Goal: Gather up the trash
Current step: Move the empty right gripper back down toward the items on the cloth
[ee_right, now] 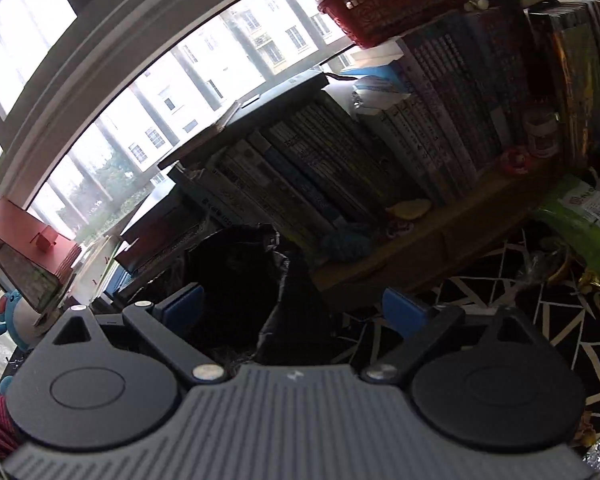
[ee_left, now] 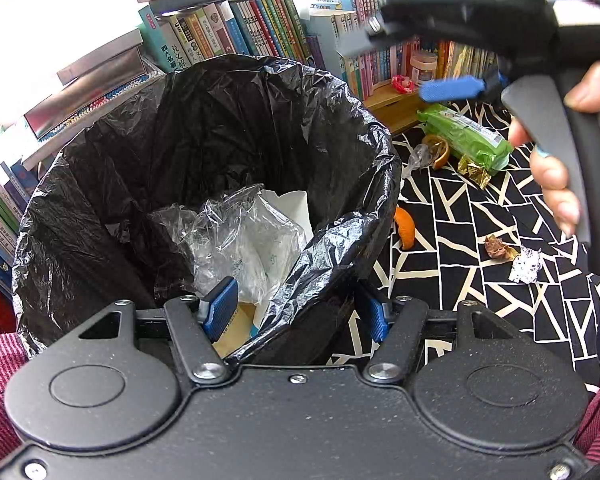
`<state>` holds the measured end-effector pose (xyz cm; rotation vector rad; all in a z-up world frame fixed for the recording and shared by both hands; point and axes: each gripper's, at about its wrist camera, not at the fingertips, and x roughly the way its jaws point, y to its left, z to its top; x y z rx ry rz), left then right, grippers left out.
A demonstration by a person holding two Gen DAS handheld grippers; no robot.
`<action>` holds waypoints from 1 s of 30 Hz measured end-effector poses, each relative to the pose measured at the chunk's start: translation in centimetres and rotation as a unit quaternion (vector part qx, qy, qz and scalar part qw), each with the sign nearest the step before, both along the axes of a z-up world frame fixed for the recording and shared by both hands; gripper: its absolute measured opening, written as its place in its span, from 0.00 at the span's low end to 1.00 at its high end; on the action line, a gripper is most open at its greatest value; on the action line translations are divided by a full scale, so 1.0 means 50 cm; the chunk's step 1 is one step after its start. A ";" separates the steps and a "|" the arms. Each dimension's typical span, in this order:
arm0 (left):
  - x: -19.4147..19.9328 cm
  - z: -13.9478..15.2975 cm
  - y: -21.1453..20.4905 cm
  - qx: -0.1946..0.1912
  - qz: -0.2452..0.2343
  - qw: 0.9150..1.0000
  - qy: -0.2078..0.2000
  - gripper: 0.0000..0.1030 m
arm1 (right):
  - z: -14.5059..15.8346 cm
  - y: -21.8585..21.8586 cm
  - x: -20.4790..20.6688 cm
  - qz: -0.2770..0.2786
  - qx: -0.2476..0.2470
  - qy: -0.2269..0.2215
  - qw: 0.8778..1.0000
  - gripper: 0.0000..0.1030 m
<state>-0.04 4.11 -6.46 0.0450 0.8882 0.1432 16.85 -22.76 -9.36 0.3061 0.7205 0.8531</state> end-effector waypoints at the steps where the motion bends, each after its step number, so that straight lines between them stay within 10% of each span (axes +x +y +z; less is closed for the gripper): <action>1: 0.000 0.000 0.000 0.000 0.000 1.000 0.000 0.60 | -0.009 -0.005 0.009 -0.015 -0.012 0.003 1.000 0.96; 8: 0.001 -0.001 0.001 0.001 0.000 1.000 0.000 0.61 | -0.057 -0.061 0.072 -0.132 -0.134 0.008 0.982 0.96; 14: 0.001 -0.001 0.000 0.001 -0.001 1.000 0.000 0.62 | -0.126 -0.112 0.131 -0.192 -0.296 0.056 0.934 0.96; 19: 0.005 -0.001 0.004 -0.001 0.000 1.000 0.002 0.62 | -0.205 -0.132 0.142 -0.183 -0.374 0.131 0.900 0.95; 30: 0.007 -0.005 0.001 -0.001 0.002 1.000 0.006 0.62 | -0.298 -0.092 0.123 -0.094 -0.440 0.169 0.877 0.73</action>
